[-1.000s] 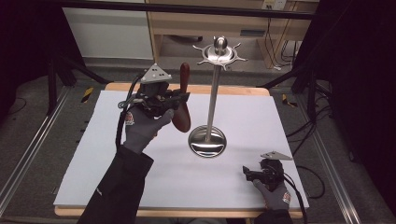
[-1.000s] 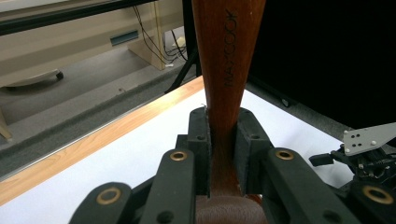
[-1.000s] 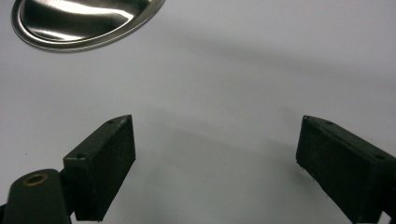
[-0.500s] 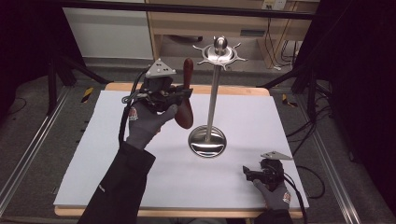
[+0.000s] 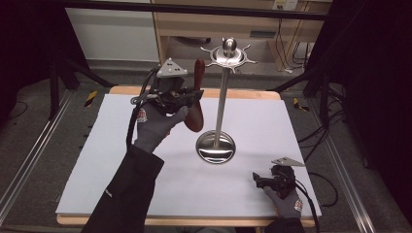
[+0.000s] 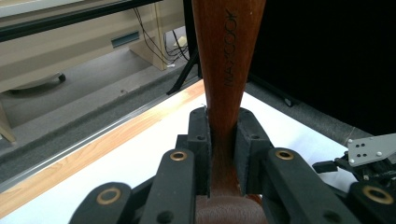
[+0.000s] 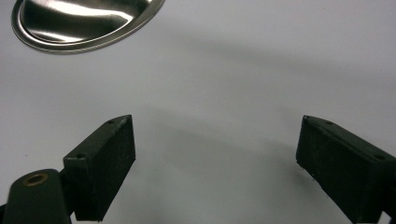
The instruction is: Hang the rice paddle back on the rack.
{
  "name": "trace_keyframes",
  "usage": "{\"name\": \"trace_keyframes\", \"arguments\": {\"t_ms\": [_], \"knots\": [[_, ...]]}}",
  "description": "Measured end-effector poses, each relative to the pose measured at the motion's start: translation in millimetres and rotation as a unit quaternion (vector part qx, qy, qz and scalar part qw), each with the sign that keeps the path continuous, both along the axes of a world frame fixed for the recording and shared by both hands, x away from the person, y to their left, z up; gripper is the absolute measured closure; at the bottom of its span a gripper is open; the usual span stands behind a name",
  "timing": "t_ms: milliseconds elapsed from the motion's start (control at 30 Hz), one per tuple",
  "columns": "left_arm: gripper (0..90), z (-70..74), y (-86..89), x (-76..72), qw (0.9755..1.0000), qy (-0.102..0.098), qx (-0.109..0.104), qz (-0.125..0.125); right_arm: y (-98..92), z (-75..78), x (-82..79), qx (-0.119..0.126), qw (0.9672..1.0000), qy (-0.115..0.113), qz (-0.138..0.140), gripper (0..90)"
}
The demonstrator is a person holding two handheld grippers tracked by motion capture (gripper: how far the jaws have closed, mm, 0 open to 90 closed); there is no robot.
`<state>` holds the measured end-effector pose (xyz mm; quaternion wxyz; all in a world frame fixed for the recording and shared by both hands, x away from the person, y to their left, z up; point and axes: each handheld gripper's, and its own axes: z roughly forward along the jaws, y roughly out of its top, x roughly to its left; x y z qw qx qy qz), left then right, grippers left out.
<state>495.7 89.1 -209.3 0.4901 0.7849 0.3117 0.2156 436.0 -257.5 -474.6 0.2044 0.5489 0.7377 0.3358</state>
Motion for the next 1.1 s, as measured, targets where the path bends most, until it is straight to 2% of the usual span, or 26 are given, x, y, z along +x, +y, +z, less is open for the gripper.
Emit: {"name": "trace_keyframes", "arguments": {"t_ms": [367,1100], "knots": [[77.7,1.0,-7.0,5.3,1.0,0.003,0.007,0.0,-0.2,0.1,0.1,0.001,1.0,0.0,-0.001,12.1],[77.7,-2.6,-18.8,13.0,0.9999,0.01,0.007,-0.002,0.0,0.4,-0.2,0.003,1.0,-0.001,-0.002,12.1]]}}
